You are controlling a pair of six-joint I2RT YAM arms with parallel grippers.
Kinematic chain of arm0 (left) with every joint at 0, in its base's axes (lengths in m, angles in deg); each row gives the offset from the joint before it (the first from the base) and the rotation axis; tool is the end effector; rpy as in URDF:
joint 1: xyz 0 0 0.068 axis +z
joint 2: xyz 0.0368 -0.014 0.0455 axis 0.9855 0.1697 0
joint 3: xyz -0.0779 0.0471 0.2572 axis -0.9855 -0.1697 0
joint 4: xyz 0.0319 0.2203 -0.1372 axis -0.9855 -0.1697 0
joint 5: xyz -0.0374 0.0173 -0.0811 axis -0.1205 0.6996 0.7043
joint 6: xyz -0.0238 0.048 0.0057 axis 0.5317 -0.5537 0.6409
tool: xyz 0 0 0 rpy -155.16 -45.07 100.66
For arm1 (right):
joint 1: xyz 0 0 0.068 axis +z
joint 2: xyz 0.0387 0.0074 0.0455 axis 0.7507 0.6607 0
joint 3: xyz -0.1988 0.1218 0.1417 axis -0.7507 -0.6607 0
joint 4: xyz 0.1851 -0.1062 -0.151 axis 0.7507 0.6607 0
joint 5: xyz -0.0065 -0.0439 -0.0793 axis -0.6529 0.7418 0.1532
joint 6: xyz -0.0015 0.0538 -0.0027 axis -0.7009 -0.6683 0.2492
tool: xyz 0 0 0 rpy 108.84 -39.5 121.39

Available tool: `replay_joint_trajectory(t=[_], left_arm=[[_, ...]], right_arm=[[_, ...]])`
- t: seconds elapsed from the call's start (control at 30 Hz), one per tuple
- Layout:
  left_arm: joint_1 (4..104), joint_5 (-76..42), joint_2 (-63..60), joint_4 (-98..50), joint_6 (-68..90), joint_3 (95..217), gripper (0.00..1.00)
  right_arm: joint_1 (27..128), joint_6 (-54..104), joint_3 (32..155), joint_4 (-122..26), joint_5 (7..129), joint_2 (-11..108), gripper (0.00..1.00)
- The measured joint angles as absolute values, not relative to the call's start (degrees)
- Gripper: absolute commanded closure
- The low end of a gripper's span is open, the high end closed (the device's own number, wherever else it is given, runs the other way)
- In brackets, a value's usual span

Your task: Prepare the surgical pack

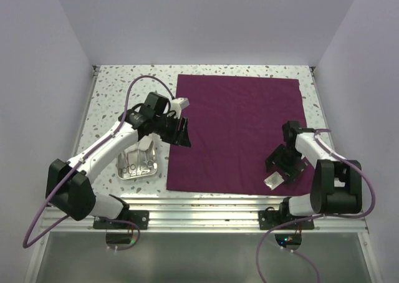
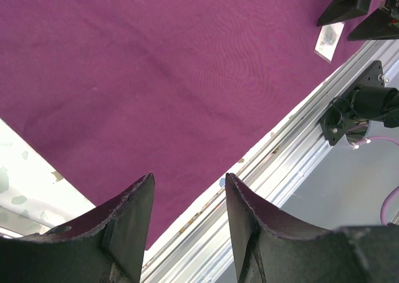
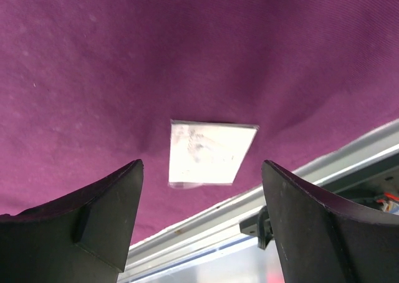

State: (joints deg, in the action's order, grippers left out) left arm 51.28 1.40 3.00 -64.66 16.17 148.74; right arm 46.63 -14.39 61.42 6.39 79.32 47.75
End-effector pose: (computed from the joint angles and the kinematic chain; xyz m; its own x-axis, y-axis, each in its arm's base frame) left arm 0.2449 -0.1539 0.2825 -0.8681 0.1844 -0.4610 0.4327 0.7362 -0.5203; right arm 0.2039 -0.0096 0.1653 -0.6656 0.7457 -0.0311 0.7458 0.6629 -0.0665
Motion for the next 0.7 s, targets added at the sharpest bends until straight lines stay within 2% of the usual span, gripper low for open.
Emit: replay_joint_trajectory(t=[0.53, 0.7], left_arm=[[51.3, 1.5, 4.0, -64.7, 15.9, 148.7, 0.47], [51.3, 1.7, 4.2, -64.7, 15.6, 148.7, 0.47]], right_arm=[[47.2, -15.2, 56.3, 0.4, 78.7, 45.4, 0.31], [47.3, -15.5, 55.6, -0.4, 78.7, 44.2, 0.39]])
